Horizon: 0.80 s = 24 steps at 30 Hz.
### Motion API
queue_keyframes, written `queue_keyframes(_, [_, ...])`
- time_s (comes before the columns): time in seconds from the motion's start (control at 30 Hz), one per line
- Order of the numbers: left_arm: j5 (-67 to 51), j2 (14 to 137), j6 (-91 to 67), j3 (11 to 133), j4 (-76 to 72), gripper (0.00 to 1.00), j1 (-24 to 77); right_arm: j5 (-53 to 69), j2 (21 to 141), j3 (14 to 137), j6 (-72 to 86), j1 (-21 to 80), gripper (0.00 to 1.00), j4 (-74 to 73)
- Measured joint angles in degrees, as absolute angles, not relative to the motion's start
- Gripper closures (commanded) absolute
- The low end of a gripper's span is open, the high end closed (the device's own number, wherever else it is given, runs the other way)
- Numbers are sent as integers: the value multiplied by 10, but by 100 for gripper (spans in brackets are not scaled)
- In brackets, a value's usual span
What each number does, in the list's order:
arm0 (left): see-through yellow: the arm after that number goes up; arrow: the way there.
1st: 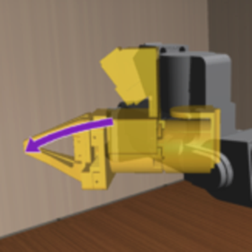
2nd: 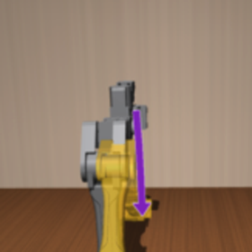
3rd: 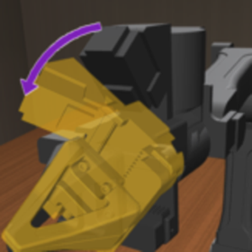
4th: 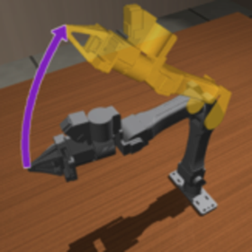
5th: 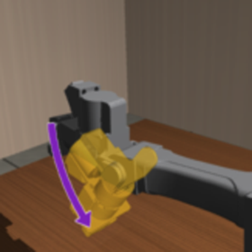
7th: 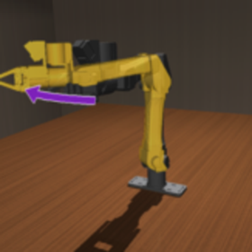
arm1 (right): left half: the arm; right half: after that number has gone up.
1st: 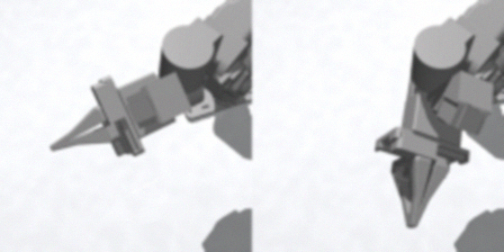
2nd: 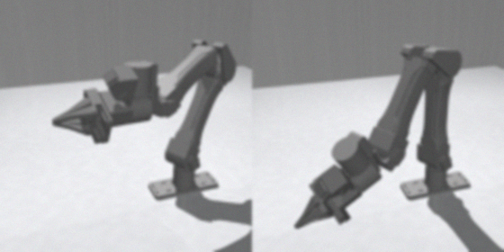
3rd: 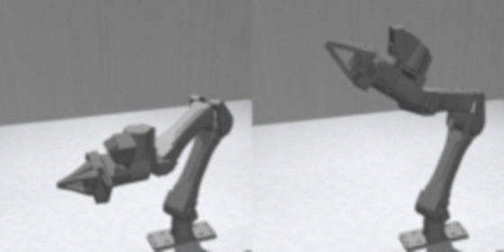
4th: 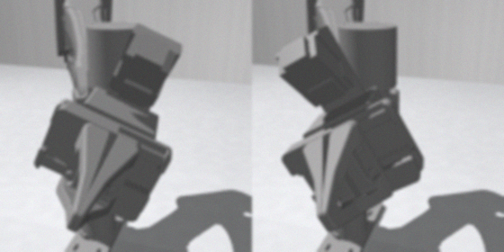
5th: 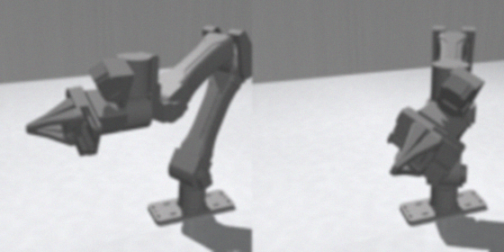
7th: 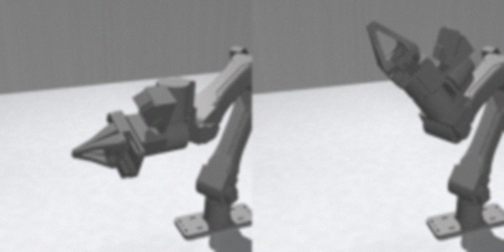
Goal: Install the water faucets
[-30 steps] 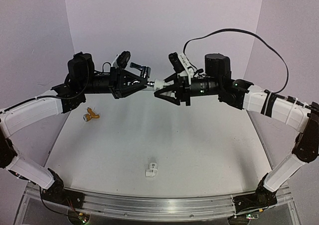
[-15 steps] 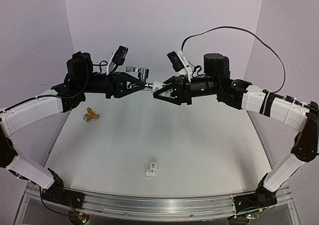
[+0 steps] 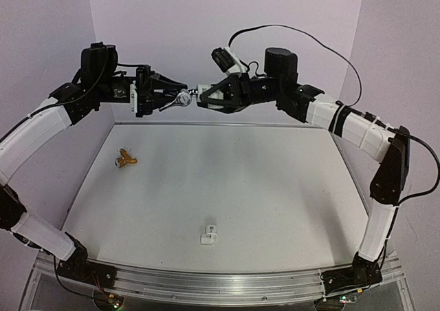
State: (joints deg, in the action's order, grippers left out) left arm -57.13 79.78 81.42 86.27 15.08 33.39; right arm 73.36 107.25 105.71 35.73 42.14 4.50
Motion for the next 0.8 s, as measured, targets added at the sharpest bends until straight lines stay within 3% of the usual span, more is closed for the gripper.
queue_keyframes(0.17, [-456,787,1024,873,178,100,335,760,1142,1150,463,407,100,48])
queue_keyframes(0.3, [-398,775,1077,853,180,100,345,759,1149,1138,487,402,99,65])
queue_keyframes(0.33, [-387,769,1083,843,180,100,349,759,1148,1128,488,403,90,74])
queue_keyframes(0.37, [-377,762,1089,833,180,100,352,758,1146,1118,487,404,73,82])
queue_keyframes(0.43, [-366,747,1097,814,178,100,357,756,1143,1103,487,407,29,90])
queue_keyframes(0.47, [-360,741,1103,808,180,100,360,746,1138,1092,492,409,13,93])
queue_keyframes(0.5, [-346,738,1109,805,188,100,367,727,1132,1080,498,411,5,95])
queue_keyframes(0.6, [-317,740,1098,804,221,100,399,679,1095,1031,501,410,2,100])
queue_keyframes(0.8, [-354,741,850,804,236,100,396,611,977,951,445,345,2,84])
